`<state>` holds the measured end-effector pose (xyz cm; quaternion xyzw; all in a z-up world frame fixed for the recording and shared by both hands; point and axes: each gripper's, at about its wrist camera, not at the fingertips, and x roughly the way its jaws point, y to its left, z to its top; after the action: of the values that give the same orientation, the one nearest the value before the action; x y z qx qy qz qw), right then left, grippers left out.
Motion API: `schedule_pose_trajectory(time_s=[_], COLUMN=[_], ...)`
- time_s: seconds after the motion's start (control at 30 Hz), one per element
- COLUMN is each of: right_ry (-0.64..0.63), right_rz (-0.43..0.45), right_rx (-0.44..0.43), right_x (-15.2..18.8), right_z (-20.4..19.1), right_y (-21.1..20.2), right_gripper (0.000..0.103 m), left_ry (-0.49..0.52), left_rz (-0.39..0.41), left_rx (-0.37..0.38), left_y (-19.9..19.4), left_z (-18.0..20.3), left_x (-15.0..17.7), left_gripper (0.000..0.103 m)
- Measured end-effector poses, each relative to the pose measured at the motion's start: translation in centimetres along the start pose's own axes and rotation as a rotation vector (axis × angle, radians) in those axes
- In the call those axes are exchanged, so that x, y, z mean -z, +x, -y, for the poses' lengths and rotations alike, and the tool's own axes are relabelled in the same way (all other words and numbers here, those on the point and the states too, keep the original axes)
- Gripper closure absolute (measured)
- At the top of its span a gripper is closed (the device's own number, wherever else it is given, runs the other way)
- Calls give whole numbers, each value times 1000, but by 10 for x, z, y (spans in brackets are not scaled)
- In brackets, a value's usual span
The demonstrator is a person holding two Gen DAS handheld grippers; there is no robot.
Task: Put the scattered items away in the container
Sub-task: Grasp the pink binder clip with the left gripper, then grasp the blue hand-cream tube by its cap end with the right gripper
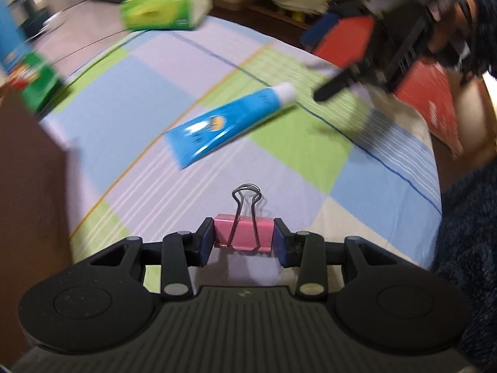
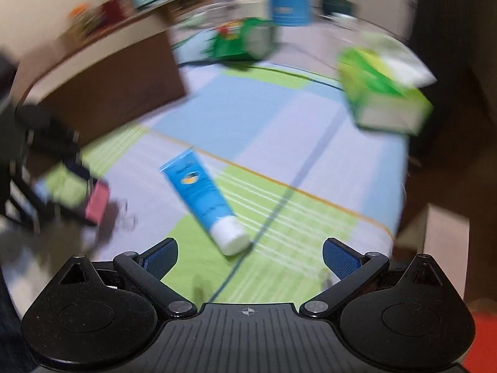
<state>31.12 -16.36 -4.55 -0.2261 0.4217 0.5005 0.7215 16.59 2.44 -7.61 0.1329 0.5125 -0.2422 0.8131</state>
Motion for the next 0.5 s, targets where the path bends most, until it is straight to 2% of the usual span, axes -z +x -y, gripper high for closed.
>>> schedule_pose_trajectory(time_s=[0.03, 0.07, 0.1, 0.13, 0.37, 0.5], right_ry=[-35, -66, -93, -114, -220, -229], right_rz=[-8, -16, -29, -43, -82, -89], right_rx=[-19, -41, -61, -65, -74, -68], right_x=[-2, -4, -6, -8, -18, -18], right_z=[-3, -5, -6, -7, -10, -12], right_y=[5, 11, 17, 23, 49, 58], right_gripper=[4, 24, 34, 39, 39, 40], left_ry=[-27, -52, -71, -89, -160, -194], left_rz=[5, 10, 15, 19, 18, 11], left_rx=[-11, -21, -28, -35, -62, -82], left_y=[-3, -5, -7, -9, -14, -14], left_z=[-2, -4, -5, -6, -7, -8], left_x=[2, 4, 6, 8, 20, 25], left_gripper=[69, 69, 69, 69, 69, 69])
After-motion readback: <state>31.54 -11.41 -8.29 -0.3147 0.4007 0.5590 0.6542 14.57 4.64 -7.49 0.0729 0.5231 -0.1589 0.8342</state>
